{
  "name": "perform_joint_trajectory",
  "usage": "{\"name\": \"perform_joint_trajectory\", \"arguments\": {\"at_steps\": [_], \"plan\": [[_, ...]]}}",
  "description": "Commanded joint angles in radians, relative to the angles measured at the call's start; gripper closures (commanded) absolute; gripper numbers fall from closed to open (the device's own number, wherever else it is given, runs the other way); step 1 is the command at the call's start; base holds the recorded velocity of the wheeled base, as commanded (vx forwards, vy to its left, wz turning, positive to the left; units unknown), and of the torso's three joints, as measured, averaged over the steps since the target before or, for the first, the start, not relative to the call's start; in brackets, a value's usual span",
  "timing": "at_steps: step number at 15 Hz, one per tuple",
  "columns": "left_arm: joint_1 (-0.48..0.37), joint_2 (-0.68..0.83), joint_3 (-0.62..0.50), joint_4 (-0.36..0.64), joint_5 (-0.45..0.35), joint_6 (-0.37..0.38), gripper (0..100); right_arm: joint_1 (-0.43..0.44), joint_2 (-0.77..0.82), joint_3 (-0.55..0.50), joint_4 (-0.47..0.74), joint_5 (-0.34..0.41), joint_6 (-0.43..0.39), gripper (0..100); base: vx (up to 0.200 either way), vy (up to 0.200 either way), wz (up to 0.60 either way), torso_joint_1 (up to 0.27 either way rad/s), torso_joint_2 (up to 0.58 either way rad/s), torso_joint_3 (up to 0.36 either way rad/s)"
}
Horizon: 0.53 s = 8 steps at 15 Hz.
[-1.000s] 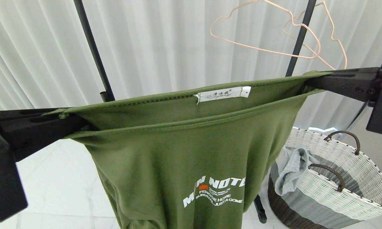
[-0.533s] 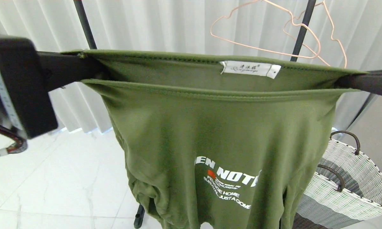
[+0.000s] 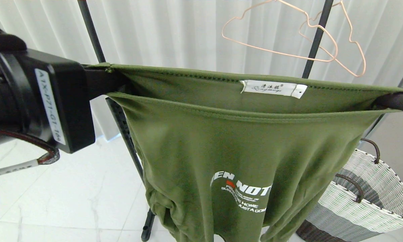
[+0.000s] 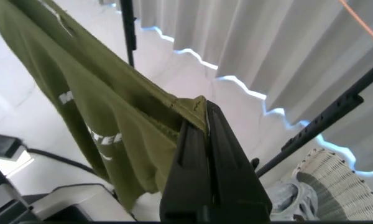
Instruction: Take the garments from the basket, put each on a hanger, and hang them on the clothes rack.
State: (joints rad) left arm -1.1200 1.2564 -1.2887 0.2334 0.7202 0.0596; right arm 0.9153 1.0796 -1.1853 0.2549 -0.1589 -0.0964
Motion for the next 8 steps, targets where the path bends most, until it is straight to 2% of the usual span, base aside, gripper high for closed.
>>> {"name": "perform_joint_trajectory", "arguments": {"at_steps": [1, 7, 8], "plan": [[0.000, -0.006, 0.000, -0.002, -0.001, 0.028, 100, 0.011, -0.004, 0.007, -0.002, 0.001, -0.002, 0, 0.000, 0.000, 0.00, 0.000, 0.00, 0.000], [0.035, -0.031, 0.032, -0.002, 0.001, 0.031, 100, 0.004, -0.059, 0.066, 0.009, -0.062, -0.011, 0, 0.000, 0.000, 0.00, 0.000, 0.00, 0.000], [0.074, -0.046, 0.055, -0.002, 0.008, 0.034, 100, -0.029, -0.072, 0.064, 0.087, -0.162, -0.011, 0, 0.000, 0.000, 0.00, 0.000, 0.00, 0.000]]}}
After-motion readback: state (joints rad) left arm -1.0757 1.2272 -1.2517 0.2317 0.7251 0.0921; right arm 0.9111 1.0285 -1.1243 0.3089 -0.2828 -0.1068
